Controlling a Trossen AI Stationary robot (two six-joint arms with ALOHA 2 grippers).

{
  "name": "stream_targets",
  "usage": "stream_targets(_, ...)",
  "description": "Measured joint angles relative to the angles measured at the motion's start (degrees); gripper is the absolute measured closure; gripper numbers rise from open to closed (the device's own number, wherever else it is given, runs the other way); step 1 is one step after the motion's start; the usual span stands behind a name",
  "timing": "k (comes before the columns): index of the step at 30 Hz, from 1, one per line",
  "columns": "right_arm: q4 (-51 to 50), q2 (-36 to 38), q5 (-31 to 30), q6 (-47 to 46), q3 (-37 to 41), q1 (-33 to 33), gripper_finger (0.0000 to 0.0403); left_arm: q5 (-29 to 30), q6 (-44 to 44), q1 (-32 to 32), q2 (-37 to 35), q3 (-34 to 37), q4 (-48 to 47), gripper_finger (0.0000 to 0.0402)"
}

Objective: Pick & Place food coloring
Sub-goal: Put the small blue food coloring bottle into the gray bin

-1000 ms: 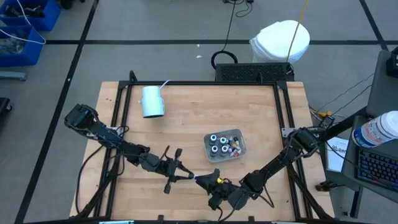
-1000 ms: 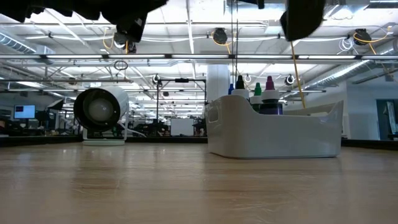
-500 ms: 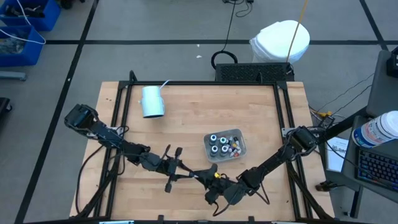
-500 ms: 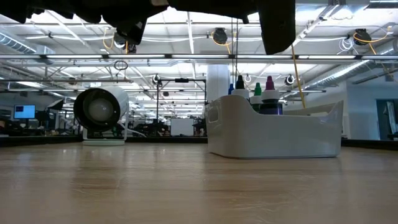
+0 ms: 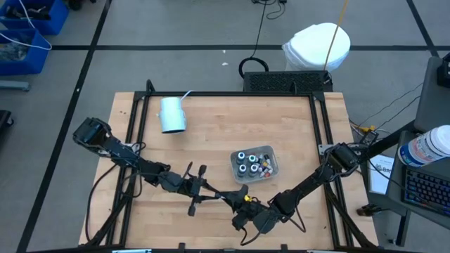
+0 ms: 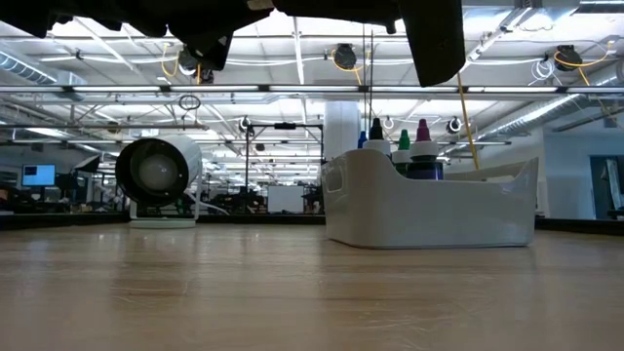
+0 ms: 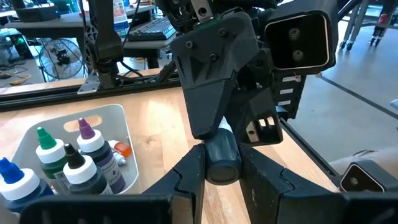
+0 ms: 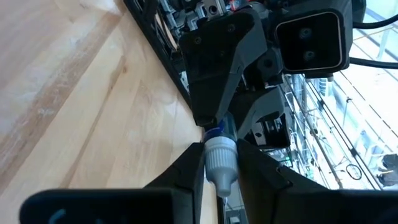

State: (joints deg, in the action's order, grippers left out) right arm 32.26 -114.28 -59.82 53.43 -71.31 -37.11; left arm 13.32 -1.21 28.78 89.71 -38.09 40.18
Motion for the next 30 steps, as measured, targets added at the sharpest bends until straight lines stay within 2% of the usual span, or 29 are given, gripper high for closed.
stream_targets(7, -0.3, 0.0, -0.4, 0.6, 0.0, -0.3, 0.0344, -0.3, -0.6, 0.1, 0.0, 0.0, -0.7, 0.0313)
stream_targets(12, -0.4, 0.0, -3.5, 3.2, 0.0, -1.3, 0.0343, -0.3, -1.7, 0.1, 0.0, -0.2, -1.3, 0.0313)
stream_targets(22, -2.0, 0.0, -4.2, -0.1, 0.0, -1.5, 0.0345, 0.3, -3.6, 0.1, 0.1, -0.1, -0.8, 0.0309)
stream_targets(25, -2.8, 0.1, -7.1, -0.3, 0.2, -2.2, 0.0346, 1.1, -5.6, 0.2, -0.1, 0.3, -1.6, 0.0277)
stream_targets(30, -2.7, 0.1, -6.4, -0.9, 0.2, -3.2, 0.0346, 2.4, -6.6, 0.3, 0.0, 0.3, -2.4, 0.0182)
